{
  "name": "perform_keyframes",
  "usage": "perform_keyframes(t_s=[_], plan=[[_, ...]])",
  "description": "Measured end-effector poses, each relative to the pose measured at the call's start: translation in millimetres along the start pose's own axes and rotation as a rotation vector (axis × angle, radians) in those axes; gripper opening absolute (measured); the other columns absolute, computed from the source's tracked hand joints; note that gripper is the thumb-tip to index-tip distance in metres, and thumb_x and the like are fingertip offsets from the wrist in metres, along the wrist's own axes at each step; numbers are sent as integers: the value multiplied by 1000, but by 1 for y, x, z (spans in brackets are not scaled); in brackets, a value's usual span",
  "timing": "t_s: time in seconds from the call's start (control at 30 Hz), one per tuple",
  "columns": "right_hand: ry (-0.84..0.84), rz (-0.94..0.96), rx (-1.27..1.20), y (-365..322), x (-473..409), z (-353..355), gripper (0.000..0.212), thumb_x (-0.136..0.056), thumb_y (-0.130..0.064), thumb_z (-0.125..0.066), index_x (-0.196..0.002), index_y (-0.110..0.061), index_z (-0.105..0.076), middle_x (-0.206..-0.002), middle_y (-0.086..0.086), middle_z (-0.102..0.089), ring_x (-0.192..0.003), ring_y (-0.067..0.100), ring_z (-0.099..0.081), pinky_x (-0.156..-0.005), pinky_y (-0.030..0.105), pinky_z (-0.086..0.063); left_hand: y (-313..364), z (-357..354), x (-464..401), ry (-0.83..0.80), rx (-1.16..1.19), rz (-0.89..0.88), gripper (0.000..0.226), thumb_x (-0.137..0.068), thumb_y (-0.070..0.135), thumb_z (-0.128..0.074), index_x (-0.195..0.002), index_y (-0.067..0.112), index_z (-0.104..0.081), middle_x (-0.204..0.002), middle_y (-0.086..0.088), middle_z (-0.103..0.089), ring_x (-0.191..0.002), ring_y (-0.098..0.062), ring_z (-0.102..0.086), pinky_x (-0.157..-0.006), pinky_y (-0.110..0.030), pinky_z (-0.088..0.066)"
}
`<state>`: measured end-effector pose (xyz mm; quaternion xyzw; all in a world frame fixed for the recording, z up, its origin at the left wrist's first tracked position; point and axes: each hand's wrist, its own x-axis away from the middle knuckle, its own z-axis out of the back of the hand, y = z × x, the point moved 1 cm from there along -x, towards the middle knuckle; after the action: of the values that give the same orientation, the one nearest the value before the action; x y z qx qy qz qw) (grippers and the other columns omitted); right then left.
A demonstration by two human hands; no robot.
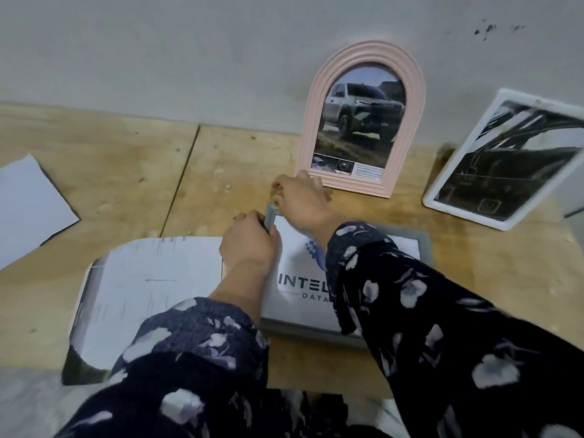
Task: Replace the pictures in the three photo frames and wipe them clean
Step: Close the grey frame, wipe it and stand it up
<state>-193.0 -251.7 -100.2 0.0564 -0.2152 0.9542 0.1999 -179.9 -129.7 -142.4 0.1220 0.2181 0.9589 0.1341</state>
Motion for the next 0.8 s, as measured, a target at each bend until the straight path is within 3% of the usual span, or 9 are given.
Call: perform_keyframes(t_s=[0.07, 0.17, 0.37, 0.6, 0.8], plan=[[-28, 39, 24, 0, -6, -9, 28, -97, -20, -42, -116, -22, -63, -84, -10, -50, -111, 24, -42, -94, 37, -30, 2, 0, 0, -2, -1, 29, 22, -90, 39, -51, -100, 22, -62, -102, -4, -58, -81, -28, -55, -64, -32, -40], [-29, 54, 44, 7, -11, -19, 25, -97, -24, -47, -110, -27, -69, -106, -3, -67, -111, 24, -46, -92, 37, -30, 7, 1, 2, 3, -24, 73, 24, -91, 38, -50, -104, 21, -62, -106, -5, -57, -88, -30, -58, -65, -32, -38], [57, 92, 141, 9, -9, -21, 24, -95, -20, -50, -104, -27, -71, -106, -2, -67, -108, 25, -47, -87, 37, -32, 21, 4, 8, 29, -109, 106, 28, -94, 36, -48, -113, 18, -60, -115, -6, -54, -98, -33, -59, -69, -32, -36], [48, 47, 250, 29, 4, -12, 27, -95, -16, -49, -109, -29, -68, -107, 0, -65, -112, 25, -46, -90, 39, -32, 29, 4, 9, -1, -165, 158, 29, -95, 32, -47, -117, 15, -57, -121, -9, -53, -105, -35, -57, -73, -33, -36], [67, -8, 334, 65, 27, -5, 28, -93, -15, -49, -108, -31, -66, -105, -4, -65, -110, 23, -45, -82, 38, -29, 34, 4, 12, -21, -188, 162, 29, -96, 28, -46, -120, 16, -55, -124, -7, -50, -107, -34, -56, -73, -34, -36]])
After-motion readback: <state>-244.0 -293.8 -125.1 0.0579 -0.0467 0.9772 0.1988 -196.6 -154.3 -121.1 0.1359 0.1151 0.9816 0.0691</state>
